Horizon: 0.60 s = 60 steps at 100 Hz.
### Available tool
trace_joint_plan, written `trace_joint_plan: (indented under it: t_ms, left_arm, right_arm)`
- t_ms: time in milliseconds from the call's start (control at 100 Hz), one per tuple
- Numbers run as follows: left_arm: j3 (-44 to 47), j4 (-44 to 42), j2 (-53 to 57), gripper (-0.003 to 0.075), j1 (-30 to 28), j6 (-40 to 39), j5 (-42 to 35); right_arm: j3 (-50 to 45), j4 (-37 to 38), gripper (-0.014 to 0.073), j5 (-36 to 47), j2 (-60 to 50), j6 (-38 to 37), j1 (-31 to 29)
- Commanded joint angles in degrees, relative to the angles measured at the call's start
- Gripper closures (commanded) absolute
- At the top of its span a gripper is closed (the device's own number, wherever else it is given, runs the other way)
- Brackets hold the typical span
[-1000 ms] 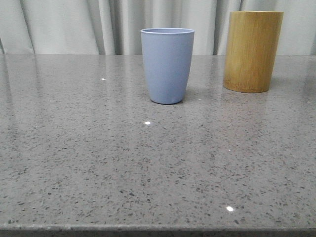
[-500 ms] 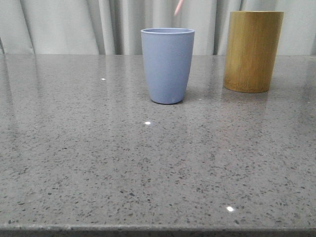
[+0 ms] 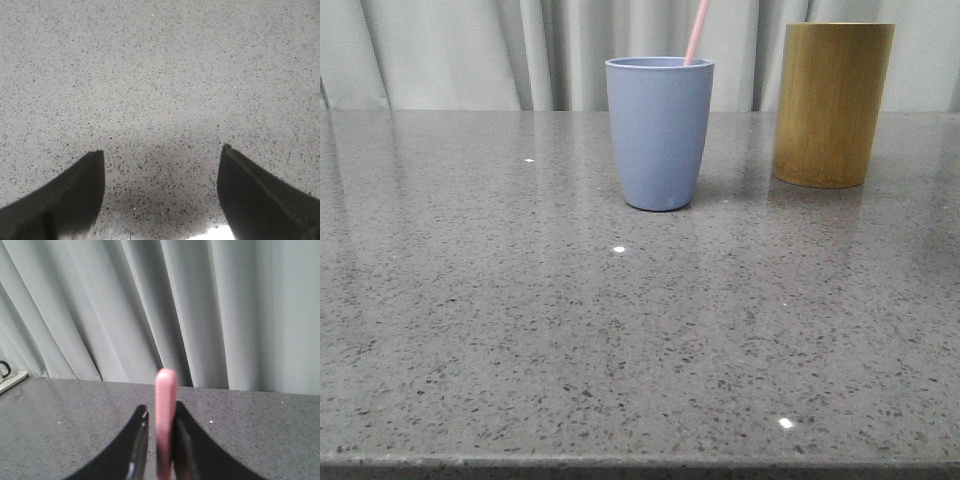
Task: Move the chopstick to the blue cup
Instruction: 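Carry the chopstick over the blue cup and lower it inside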
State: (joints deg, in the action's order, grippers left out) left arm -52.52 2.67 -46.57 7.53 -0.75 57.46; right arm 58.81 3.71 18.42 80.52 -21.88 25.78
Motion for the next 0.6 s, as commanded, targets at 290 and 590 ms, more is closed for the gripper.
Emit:
trace_joint_plan:
  t_ms: [290,590]
  left_arm:
    - [-1.51,0.54,-0.02,0.0260,-0.10,-0.55,-3.36]
    - [-1.51,0.54,-0.02,0.0260,-0.10,-0.55,-3.36]
  right_arm:
    - [2.02,1.54,0.0022,5.05,-3.90,0.46,-0.77]
    - [2.02,2.01,0.0022,-2.48,-14.75,2.37,-8.31]
